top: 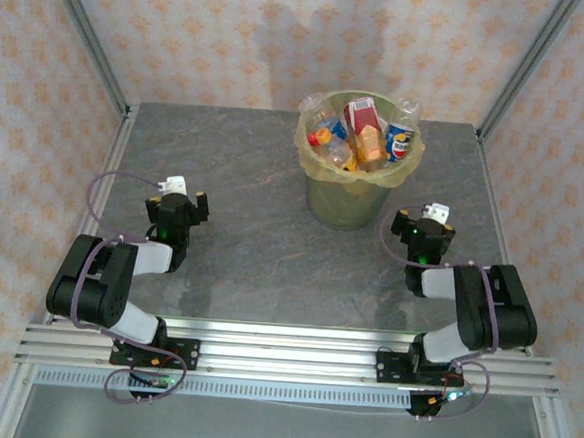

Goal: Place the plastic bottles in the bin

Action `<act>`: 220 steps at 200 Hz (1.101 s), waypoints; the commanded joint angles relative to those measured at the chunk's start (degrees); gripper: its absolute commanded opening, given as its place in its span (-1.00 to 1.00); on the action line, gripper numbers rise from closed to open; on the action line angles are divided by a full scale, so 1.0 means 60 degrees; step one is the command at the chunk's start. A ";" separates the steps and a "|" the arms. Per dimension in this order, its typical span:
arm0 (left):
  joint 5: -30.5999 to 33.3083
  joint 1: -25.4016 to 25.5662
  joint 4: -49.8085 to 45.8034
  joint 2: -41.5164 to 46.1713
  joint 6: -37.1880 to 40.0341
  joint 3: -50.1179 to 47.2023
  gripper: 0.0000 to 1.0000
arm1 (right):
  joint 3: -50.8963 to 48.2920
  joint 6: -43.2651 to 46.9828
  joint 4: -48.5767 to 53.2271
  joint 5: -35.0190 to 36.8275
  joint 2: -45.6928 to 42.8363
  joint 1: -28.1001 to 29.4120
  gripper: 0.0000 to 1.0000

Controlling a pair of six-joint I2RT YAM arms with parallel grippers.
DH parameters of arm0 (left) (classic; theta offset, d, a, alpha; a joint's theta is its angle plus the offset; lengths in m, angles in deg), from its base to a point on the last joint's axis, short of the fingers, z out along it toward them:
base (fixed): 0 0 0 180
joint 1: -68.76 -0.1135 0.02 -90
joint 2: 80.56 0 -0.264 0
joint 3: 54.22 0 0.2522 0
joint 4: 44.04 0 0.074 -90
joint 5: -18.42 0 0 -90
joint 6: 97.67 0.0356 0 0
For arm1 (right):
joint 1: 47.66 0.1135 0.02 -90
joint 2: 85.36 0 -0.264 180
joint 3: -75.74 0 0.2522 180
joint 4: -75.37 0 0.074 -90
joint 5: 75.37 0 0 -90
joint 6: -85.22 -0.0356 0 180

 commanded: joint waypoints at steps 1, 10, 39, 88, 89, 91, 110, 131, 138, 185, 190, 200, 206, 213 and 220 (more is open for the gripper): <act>0.0017 -0.0075 0.0318 -0.0037 0.0183 0.0206 1.00 | 0.0512 0.0124 -0.0234 -0.0213 0.0183 -0.0070 0.99; 0.0027 -0.0075 0.0319 -0.0037 0.0183 0.0201 1.00 | 0.0808 0.0019 0.0168 -0.0260 0.0264 -0.0150 0.99; 0.0030 -0.0076 0.0332 -0.0037 0.0181 0.0194 1.00 | 0.0910 -0.0215 0.0418 -0.0367 0.0253 -0.0386 0.99; 0.0015 -0.0075 0.0330 -0.0037 0.0199 0.0194 1.00 | 0.0901 -0.0197 0.0417 -0.0376 0.0261 -0.0379 0.99; 0.0023 -0.0075 0.0327 -0.0037 0.0198 0.0194 1.00 | 0.0904 -0.0199 0.0410 -0.0376 0.0255 -0.0383 0.99; 0.0025 -0.0075 0.0336 -0.0037 0.0198 0.0194 1.00 | 0.0896 -0.0196 0.0415 -0.0376 0.0262 -0.0385 0.99; 0.0015 -0.0079 0.0325 -0.0033 0.0198 0.0203 1.00 | 0.0901 -0.0200 0.0408 -0.0376 0.0262 -0.0384 0.99; 0.0004 -0.0075 0.0328 -0.0037 0.0197 0.0195 1.00 | 0.0902 -0.0191 0.0417 -0.0376 0.0258 -0.0386 0.99; 0.0014 -0.0075 0.0331 -0.0039 0.0197 0.0194 1.00 | 0.0908 -0.0200 0.0417 -0.0376 0.0256 -0.0385 0.98; 0.0016 -0.0075 0.0325 -0.0037 0.0197 0.0194 1.00 | 0.0910 -0.0200 0.0413 -0.0376 0.0260 -0.0386 0.99; 0.0015 -0.0075 0.0332 -0.0037 0.0197 0.0195 1.00 | 0.0909 -0.0200 0.0415 -0.0376 0.0264 -0.0379 0.99; 0.0004 -0.0075 0.0328 -0.0037 0.0197 0.0201 1.00 | 0.0910 -0.0199 0.0414 -0.0376 0.0251 -0.0386 0.98; 0.0014 -0.0075 0.0332 -0.0033 0.0197 0.0194 1.00 | 0.0918 -0.0196 0.0425 -0.0376 0.0254 -0.0385 0.98; 0.0009 -0.0075 0.0326 -0.0037 0.0205 0.0196 1.00 | 0.0910 -0.0200 0.0419 -0.0376 0.0263 -0.0379 0.98; 0.0016 -0.0075 0.0337 -0.0040 0.0198 0.0201 1.00 | 0.0912 -0.0200 0.0415 -0.0376 0.0252 -0.0384 0.98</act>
